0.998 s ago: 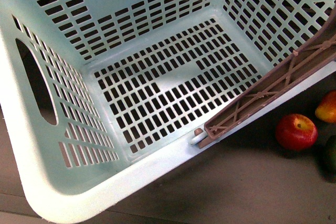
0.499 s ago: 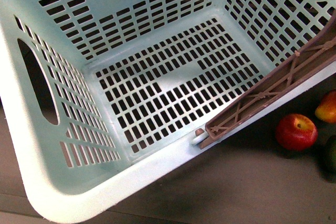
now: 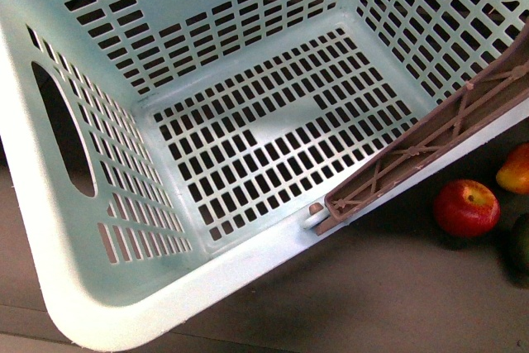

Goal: Pick apple with right arm and hold basket with left

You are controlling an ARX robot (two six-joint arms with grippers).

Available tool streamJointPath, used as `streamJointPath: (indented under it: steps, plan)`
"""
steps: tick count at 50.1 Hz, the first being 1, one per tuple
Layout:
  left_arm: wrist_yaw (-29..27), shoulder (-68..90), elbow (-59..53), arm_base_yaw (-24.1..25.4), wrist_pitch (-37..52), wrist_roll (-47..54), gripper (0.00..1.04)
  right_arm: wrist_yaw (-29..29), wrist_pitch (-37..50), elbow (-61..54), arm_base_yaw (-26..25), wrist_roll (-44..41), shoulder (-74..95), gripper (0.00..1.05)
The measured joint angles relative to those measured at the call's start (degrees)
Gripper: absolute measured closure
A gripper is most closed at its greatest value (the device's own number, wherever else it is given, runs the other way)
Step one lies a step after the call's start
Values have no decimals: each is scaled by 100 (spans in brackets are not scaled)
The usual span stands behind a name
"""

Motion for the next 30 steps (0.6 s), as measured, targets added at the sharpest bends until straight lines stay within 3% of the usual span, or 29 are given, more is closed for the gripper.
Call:
streamJointPath:
  steps: [5,10,20,30]
  plan:
    - [2,0,-7,2,0,2,86,800,-1392,555,48,638,922,9]
    - [9,-9,-7,-2,0,17,86,605,-1631,625,-315,826,1471,9]
    - [2,-22,-9,-2,0,17,86,-319,-269,627,-1764,393,2839,9]
    - [0,-22,-9,-2,0,26,86,-1156,1097,629,-2332,-85,4798,9]
